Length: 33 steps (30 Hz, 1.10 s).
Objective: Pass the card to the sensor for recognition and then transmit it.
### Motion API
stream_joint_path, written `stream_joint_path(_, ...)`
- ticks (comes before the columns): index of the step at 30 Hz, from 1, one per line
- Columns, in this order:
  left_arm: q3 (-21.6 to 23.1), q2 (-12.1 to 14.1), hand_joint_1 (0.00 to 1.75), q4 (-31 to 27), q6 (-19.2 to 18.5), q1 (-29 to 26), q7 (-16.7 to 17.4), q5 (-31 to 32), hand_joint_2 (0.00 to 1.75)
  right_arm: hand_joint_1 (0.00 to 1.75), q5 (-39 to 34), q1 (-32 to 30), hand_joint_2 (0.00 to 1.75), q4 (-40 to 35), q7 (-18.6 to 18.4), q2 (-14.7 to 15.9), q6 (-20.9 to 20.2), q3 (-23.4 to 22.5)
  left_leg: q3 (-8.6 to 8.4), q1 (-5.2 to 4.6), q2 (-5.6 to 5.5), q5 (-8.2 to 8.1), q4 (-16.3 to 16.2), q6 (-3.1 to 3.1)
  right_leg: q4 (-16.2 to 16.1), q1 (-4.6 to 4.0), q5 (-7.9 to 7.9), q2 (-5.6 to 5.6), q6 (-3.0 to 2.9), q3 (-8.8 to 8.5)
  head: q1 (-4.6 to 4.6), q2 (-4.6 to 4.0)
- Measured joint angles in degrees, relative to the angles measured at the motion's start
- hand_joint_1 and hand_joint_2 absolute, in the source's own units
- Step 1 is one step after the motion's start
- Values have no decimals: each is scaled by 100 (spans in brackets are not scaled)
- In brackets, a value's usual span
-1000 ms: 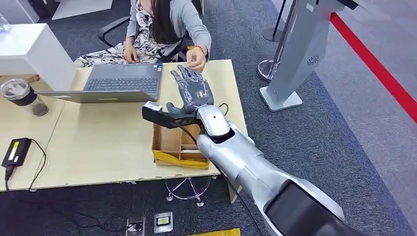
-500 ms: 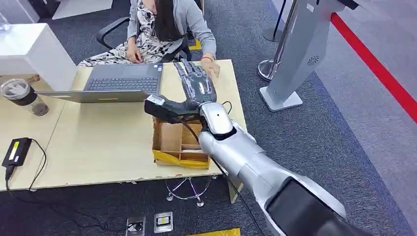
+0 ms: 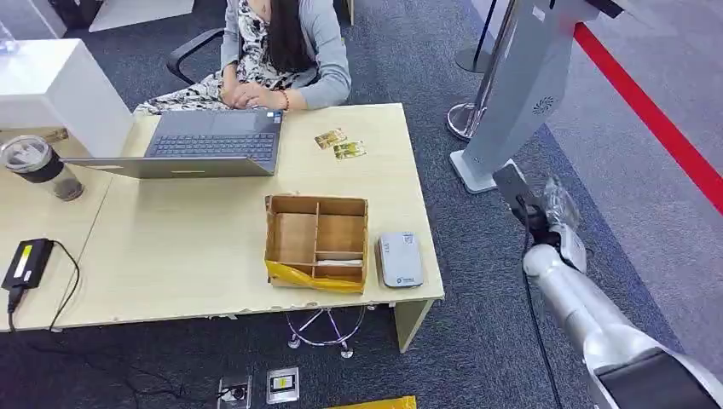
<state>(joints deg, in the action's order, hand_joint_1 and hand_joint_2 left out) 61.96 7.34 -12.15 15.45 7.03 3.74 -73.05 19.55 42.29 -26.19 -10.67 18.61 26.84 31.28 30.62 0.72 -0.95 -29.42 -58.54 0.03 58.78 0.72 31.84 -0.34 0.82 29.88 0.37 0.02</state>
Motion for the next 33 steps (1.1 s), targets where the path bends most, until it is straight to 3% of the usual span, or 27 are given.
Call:
stream_joint_path(5,-2,35,0,0,-11,0,0,0,0,0,-162,-540,0,46,37,532,121,-418,13,2,25,-1,4,-2,12,-3,0,22,-1,22,0,0)
stream_joint_path(12,-11,83,0,0,-37,28,-20,-39,0,0,-386,-1031,0,79,-124,866,256,-777,12,3,18,4,5,-5,15,-5,0,13,-1,22,-2,0)
stream_joint_path(15,-13,96,0,0,-72,39,-92,-48,0,0,-948,-1421,0,177,199,906,103,-971,12,5,7,4,5,-5,13,-7,3,3,-4,19,4,0)
stream_joint_path(19,-13,98,0,0,-196,33,-116,15,0,0,-1231,-2091,0,457,162,778,-159,-1145,23,6,-7,3,7,-5,13,-8,7,-12,-6,20,-4,0)
stream_joint_path(24,-13,101,0,0,-277,35,-214,20,0,0,-1498,-2898,0,778,105,438,-155,-1310,26,10,-7,0,10,-8,13,-13,10,-13,-9,25,-4,0)
stream_joint_path(33,-13,101,0,0,-463,37,-321,94,0,0,-2343,-3530,0,1097,681,-64,-349,-1809,17,11,9,1,12,-9,18,-14,12,8,-14,24,0,0)
